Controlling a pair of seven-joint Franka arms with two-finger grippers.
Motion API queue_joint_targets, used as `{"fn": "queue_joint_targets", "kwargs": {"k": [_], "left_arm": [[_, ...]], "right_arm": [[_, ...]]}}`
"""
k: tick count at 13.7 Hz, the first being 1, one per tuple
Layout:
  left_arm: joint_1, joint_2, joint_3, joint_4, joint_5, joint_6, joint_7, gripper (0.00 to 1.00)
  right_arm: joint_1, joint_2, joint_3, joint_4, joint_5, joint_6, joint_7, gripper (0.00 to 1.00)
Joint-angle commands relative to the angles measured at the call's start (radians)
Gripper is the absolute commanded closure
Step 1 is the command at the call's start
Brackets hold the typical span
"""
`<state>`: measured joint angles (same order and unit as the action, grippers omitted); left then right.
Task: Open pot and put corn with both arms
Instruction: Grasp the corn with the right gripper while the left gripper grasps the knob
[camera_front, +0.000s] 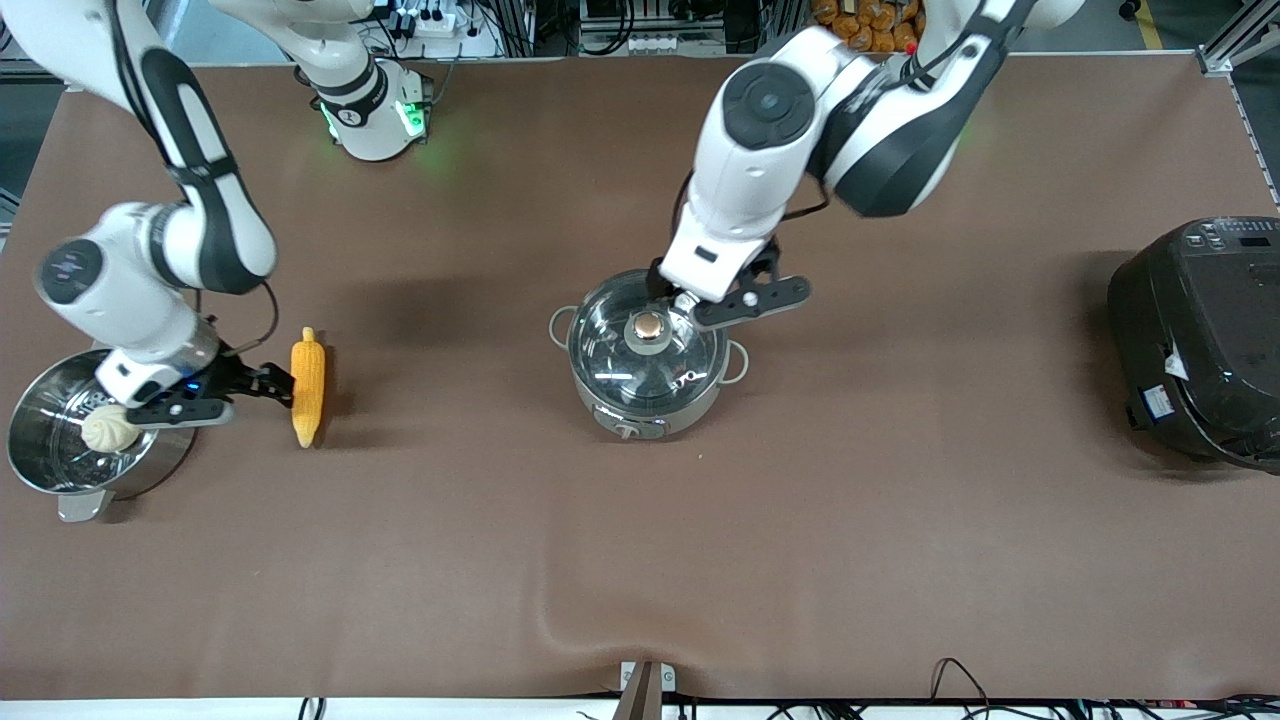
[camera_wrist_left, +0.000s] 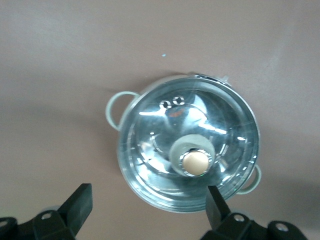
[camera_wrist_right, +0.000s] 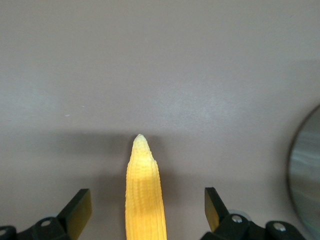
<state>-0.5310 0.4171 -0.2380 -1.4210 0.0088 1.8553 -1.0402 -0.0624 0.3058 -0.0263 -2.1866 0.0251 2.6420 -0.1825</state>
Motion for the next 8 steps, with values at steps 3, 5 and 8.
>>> {"fn": "queue_joint_targets", "kwargs": {"k": [3, 5, 8], "left_arm": [[-0.07, 0.118, 0.016, 0.08, 0.052, 0.03, -0.096, 0.0], [-0.078, 0.144, 0.016, 0.08, 0.056, 0.071, -0.119, 0.0], [-0.093, 0.178, 0.019, 0.08, 0.069, 0.114, -0.13, 0.0]], "right_arm": [[0.004, 0.165, 0.005, -0.028, -0.008, 0.211, -0.009, 0.0], [0.004, 0.153, 0.005, -0.045, -0.008, 0.199, -0.014, 0.0], [0.006, 0.141, 0.006, -0.048, -0.008, 0.168, -0.038, 0.0]]}}
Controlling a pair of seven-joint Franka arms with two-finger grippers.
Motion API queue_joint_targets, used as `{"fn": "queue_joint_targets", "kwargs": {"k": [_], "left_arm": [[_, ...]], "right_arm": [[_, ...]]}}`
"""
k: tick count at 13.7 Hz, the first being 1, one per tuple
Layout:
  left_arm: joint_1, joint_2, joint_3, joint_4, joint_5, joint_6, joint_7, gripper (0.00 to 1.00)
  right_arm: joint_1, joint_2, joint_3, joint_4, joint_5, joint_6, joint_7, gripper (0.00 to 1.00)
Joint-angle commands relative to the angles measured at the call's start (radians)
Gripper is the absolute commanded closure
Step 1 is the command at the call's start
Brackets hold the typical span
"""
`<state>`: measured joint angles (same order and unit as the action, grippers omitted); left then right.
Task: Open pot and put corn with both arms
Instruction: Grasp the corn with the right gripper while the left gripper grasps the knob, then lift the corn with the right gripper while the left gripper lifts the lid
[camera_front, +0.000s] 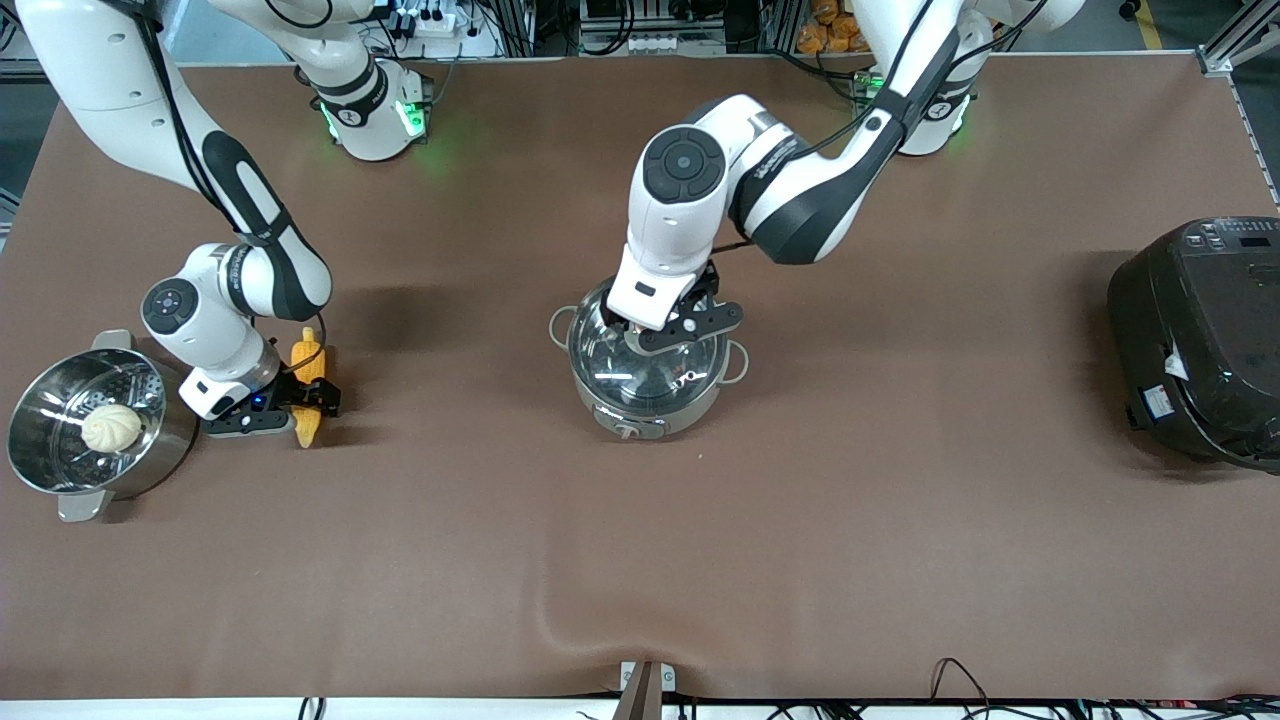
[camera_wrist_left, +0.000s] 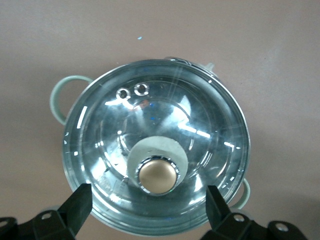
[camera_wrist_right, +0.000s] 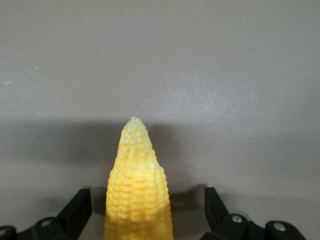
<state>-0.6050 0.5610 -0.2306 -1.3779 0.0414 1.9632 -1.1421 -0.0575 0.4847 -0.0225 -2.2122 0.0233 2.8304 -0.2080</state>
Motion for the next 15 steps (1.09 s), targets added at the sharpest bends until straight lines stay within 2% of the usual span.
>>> {"fn": "queue_joint_targets", "kwargs": {"k": [1, 4, 6, 9, 10, 11, 12, 13, 15], "left_arm": [[-0.021, 0.042, 0.008, 0.037, 0.05, 0.006, -0.031, 0.0], [-0.036, 0.063, 0.01, 0.036, 0.057, 0.008, -0.045, 0.0], [-0.036, 0.068, 0.01, 0.033, 0.071, 0.006, -0.045, 0.0], [-0.036, 0.074, 0.008, 0.029, 0.074, 0.006, -0.045, 0.08], [-0.035, 0.076, 0.01, 0.03, 0.074, 0.008, -0.045, 0.1], [-0.035, 0.077, 0.01, 0.03, 0.074, 0.008, -0.045, 0.1], [-0.035, 0.085, 0.01, 0.03, 0.074, 0.006, -0.045, 0.12], [-0.035, 0.088, 0.01, 0.03, 0.074, 0.008, -0.045, 0.14], [-0.035, 0.088, 0.01, 0.03, 0.074, 0.008, -0.045, 0.15]], "right_arm": [[-0.001, -0.057, 0.003, -0.036, -0.006, -0.044, -0.014, 0.0], [0.001, -0.124, 0.003, -0.032, -0.005, -0.241, -0.013, 0.02], [-0.002, -0.124, 0.003, -0.037, -0.005, -0.275, -0.011, 0.29], [-0.002, -0.115, 0.003, -0.037, 0.0, -0.287, -0.011, 0.56], [-0.002, -0.115, 0.003, -0.035, 0.001, -0.287, -0.011, 0.77], [-0.001, -0.118, 0.003, -0.034, 0.001, -0.289, -0.011, 0.92], [0.001, -0.129, 0.004, -0.029, 0.001, -0.299, -0.01, 0.99], [-0.001, -0.15, 0.004, -0.015, 0.001, -0.348, -0.01, 1.0], [-0.001, -0.187, 0.004, 0.078, 0.004, -0.542, -0.007, 1.0]]}}
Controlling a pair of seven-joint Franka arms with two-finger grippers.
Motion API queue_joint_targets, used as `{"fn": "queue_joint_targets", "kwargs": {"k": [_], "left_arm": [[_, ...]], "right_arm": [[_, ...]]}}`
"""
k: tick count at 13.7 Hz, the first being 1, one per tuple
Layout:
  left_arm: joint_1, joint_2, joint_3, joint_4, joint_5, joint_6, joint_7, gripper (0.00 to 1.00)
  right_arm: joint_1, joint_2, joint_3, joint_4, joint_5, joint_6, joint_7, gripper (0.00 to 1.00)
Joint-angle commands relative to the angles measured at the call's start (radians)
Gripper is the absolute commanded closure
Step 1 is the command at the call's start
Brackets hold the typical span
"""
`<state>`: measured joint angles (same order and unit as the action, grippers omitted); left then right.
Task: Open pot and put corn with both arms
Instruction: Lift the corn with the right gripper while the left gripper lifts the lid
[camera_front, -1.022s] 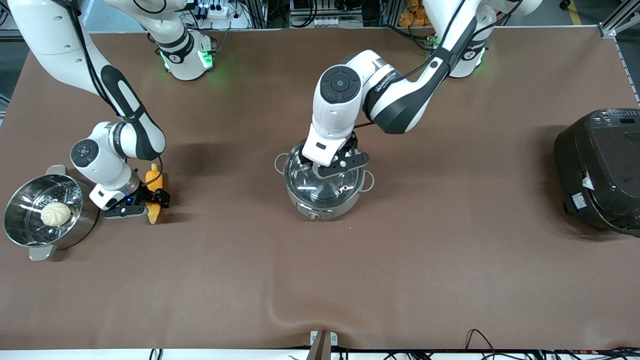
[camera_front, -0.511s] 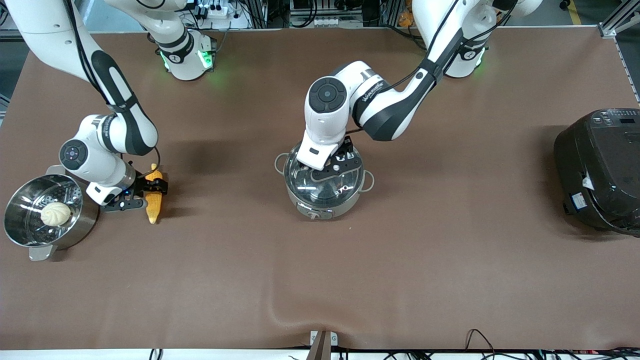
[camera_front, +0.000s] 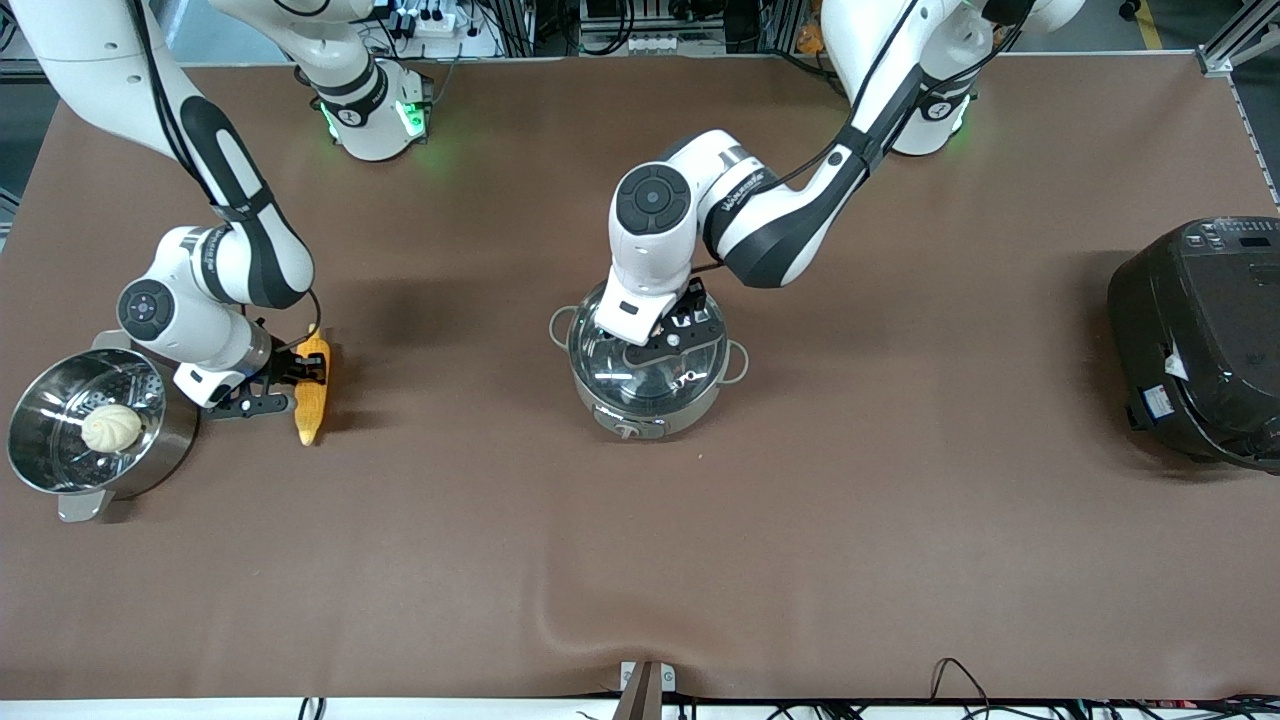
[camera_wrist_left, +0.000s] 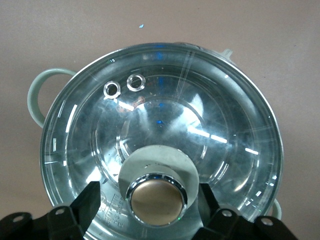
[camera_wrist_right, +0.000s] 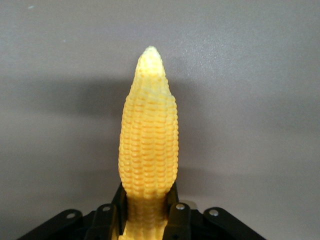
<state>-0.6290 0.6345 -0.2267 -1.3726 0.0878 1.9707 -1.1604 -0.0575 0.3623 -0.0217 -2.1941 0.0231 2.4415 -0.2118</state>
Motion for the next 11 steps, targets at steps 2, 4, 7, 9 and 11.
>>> {"fn": "queue_joint_targets", "kwargs": {"k": [2, 4, 7, 9, 11], "left_arm": [[-0.011, 0.017, 0.006, 0.024, 0.027, 0.0, -0.027, 0.2], [-0.011, 0.017, 0.006, 0.024, 0.027, -0.001, -0.025, 0.32], [-0.011, 0.019, 0.004, 0.024, 0.027, 0.0, -0.025, 0.66], [-0.009, 0.019, 0.004, 0.024, 0.026, -0.001, -0.021, 0.99], [-0.005, 0.01, 0.004, 0.024, 0.027, -0.003, -0.016, 1.0]], "right_arm": [[0.002, -0.094, 0.006, 0.149, 0.005, -0.305, 0.035, 1.0], [0.018, -0.098, 0.008, 0.23, 0.033, -0.407, 0.055, 1.0], [0.053, -0.097, 0.005, 0.312, 0.133, -0.467, 0.101, 1.0], [0.085, -0.097, 0.006, 0.361, 0.136, -0.513, 0.167, 1.0], [0.169, -0.092, 0.005, 0.389, 0.138, -0.516, 0.286, 1.0]]}}
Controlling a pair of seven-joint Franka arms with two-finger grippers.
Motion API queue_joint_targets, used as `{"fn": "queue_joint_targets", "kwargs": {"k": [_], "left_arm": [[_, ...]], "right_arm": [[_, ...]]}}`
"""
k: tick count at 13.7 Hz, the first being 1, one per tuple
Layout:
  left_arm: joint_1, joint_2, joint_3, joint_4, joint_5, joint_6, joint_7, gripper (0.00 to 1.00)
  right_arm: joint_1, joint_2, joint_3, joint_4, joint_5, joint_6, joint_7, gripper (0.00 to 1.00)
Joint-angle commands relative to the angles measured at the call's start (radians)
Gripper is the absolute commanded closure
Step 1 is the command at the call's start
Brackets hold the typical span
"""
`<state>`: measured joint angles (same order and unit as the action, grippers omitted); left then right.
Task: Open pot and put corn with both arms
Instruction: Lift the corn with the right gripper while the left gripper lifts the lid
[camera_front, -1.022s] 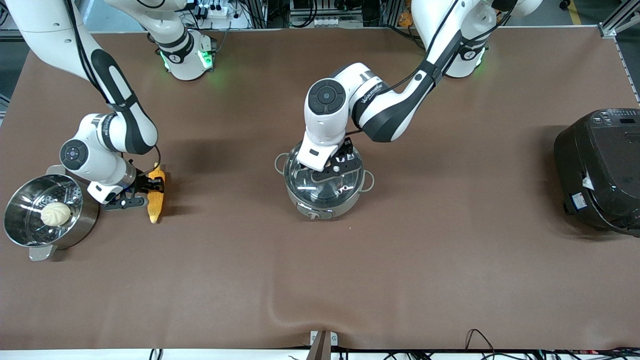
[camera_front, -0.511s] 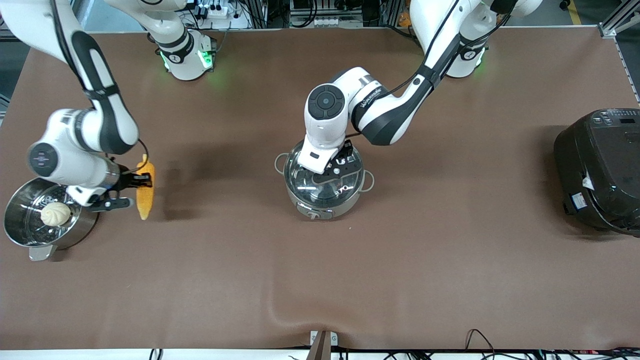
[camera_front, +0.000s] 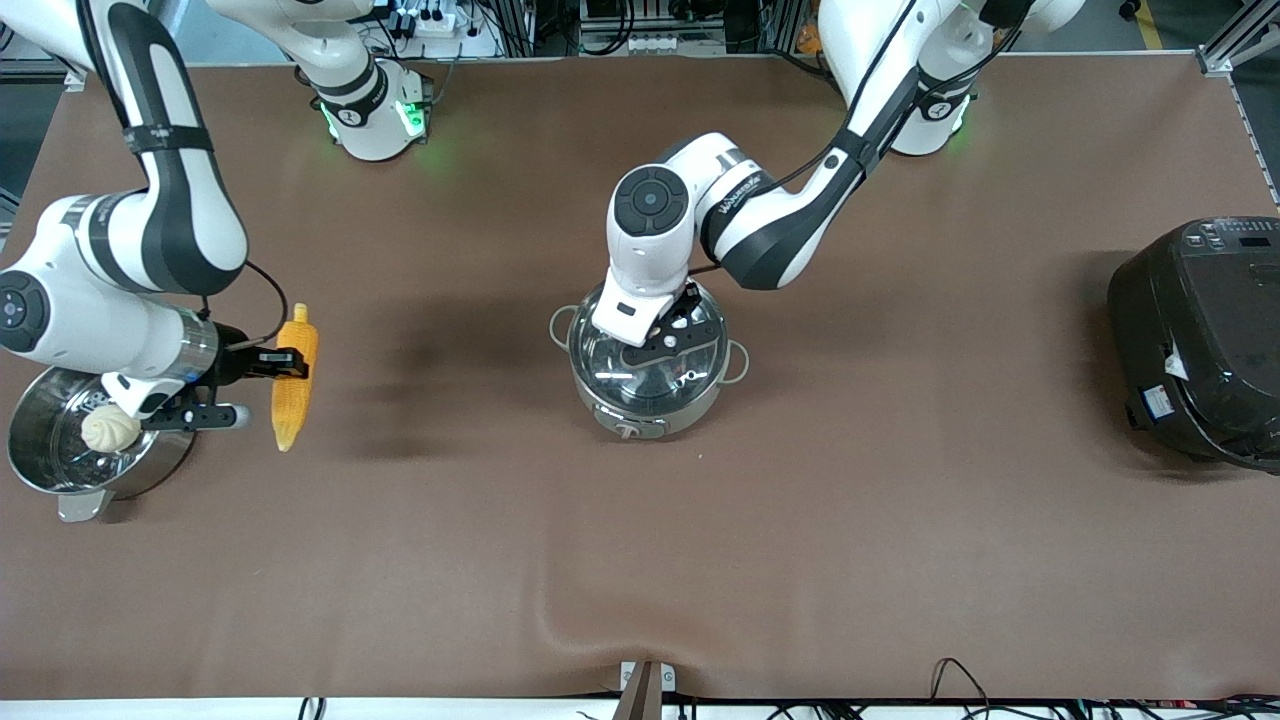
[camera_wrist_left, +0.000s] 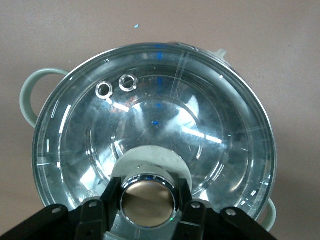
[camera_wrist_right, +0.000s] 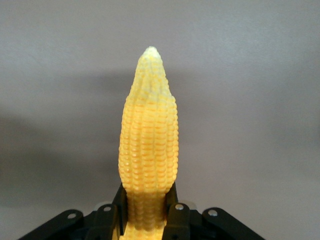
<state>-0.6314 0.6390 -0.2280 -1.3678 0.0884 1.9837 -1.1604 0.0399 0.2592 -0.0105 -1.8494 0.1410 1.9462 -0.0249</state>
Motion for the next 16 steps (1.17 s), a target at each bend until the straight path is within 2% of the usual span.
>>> {"fn": "queue_joint_targets", "kwargs": {"k": [1, 4, 7, 9, 12, 14, 16], "left_arm": [[0.005, -0.021, 0.006, 0.019, 0.03, -0.032, -0.012, 1.0], [0.051, -0.143, 0.006, 0.016, 0.03, -0.133, 0.002, 1.0], [0.204, -0.263, -0.002, 0.013, 0.007, -0.232, 0.221, 1.0], [0.324, -0.294, -0.007, -0.003, -0.024, -0.293, 0.406, 1.0], [0.485, -0.309, -0.007, -0.063, -0.024, -0.304, 0.661, 1.0], [0.58, -0.324, -0.008, -0.126, -0.024, -0.275, 0.732, 1.0], [0.651, -0.331, -0.008, -0.196, -0.026, -0.226, 0.833, 1.0]], "right_arm": [[0.115, 0.017, -0.006, 0.061, 0.022, -0.018, 0.173, 1.0], [0.198, 0.025, -0.008, 0.102, 0.02, -0.035, 0.314, 1.0], [0.239, 0.032, -0.006, 0.117, 0.08, -0.023, 0.361, 1.0], [0.343, 0.058, -0.009, 0.119, 0.085, 0.069, 0.506, 1.0], [0.463, 0.089, -0.008, 0.127, 0.098, 0.147, 0.627, 1.0], [0.55, 0.121, -0.008, 0.127, 0.097, 0.227, 0.747, 1.0], [0.601, 0.14, -0.008, 0.133, 0.091, 0.247, 0.819, 1.0]]}}
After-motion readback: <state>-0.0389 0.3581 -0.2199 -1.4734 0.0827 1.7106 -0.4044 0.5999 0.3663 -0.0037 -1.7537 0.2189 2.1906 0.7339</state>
